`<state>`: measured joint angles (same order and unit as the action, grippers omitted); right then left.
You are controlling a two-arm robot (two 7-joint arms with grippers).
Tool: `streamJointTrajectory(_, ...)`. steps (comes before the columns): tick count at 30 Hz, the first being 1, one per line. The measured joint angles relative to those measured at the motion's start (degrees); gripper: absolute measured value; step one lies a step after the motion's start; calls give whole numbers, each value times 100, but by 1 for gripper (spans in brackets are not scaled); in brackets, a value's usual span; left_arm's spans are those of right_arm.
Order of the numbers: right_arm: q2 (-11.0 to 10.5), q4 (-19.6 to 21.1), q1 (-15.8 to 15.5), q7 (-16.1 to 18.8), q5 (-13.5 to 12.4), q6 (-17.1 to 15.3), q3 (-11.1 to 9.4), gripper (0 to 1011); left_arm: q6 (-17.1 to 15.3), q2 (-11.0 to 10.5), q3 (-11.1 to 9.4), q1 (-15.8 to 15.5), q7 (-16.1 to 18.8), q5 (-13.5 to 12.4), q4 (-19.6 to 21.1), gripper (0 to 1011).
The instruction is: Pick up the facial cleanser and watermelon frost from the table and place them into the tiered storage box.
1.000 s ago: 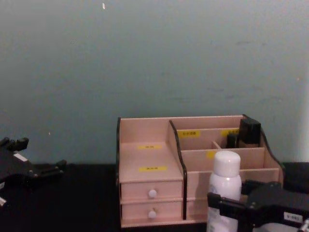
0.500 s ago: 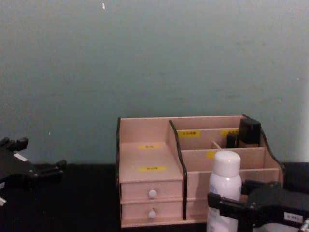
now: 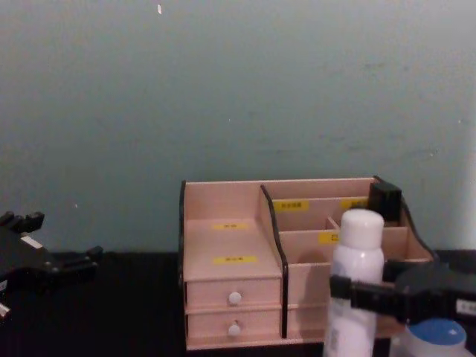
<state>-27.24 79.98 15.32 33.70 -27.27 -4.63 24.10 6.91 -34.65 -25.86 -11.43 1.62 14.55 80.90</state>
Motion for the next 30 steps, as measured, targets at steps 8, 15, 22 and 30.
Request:
streamJointTrajectory(8,-75,253,190,-1,-431,-396,-135,586,0,0,0,0,0,0,0,1001)
streamJointTrajectory(15,15,167,539,-146,-589,-511,-158,586,0,0,0,0,0,0,0,1001)
streamJointTrajectory(22,199,-215,945,-316,-603,-479,-17,586,0,0,0,0,0,0,0,1001)
streamJointTrajectory(30,418,-686,1333,-433,-488,-337,122,586,0,0,0,0,0,0,0,1002)
